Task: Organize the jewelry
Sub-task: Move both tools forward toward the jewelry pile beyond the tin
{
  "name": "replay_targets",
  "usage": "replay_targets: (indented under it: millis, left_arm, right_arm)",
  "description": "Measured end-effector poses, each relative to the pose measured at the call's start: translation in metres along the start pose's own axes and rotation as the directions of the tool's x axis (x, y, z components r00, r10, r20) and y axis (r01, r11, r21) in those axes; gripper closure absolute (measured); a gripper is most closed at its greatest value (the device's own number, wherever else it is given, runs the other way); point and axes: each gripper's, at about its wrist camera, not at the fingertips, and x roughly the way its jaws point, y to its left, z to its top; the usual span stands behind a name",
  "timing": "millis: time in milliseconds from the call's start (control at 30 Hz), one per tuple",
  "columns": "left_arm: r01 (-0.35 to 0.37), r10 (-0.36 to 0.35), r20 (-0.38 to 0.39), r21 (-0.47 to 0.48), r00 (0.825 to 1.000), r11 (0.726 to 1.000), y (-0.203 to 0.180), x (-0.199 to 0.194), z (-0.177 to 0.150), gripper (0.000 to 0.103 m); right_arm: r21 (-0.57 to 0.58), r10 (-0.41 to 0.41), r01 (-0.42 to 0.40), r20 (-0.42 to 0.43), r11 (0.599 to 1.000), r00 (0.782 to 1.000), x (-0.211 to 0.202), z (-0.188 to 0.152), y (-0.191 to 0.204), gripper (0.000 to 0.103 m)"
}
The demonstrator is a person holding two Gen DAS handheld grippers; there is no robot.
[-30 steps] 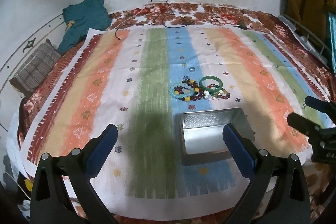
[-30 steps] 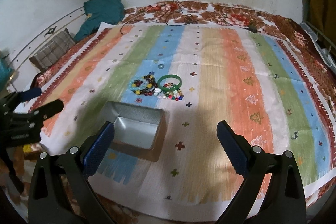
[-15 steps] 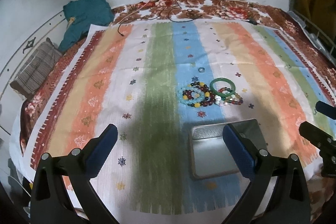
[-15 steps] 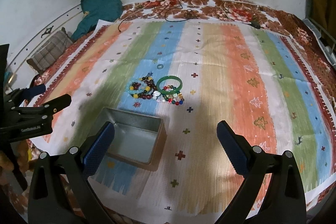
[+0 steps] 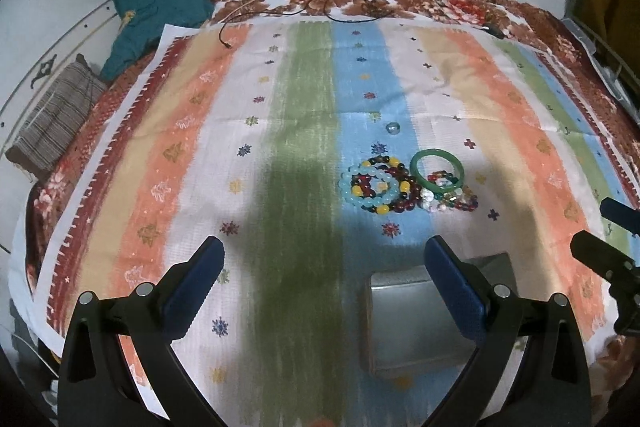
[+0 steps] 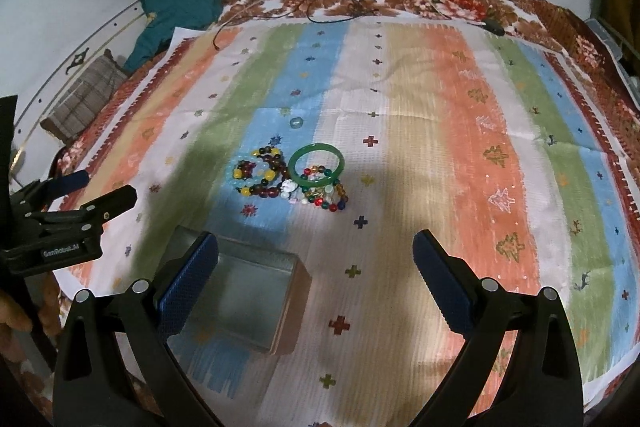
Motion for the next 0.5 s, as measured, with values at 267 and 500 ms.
replay_targets:
  millis: [267,500]
  left_arm:
    - [-0.001,0.001,-0.026,-0.020,1.000,1.000,0.003,0.021,0.015,0.005]
    - [-0.003,0.000,-0.064,-0.040,0.998,0.999,0.009,0.048,0.026,0.006]
  right_arm:
    - [0.008,0.007,-0.006,-0.045,1.000,0.999,0.022,0.016,-0.003,0.004]
    - [0.013,0.013,-0.012,-0.079,1.000,0.997,0.043,0.026,-0.005,0.004]
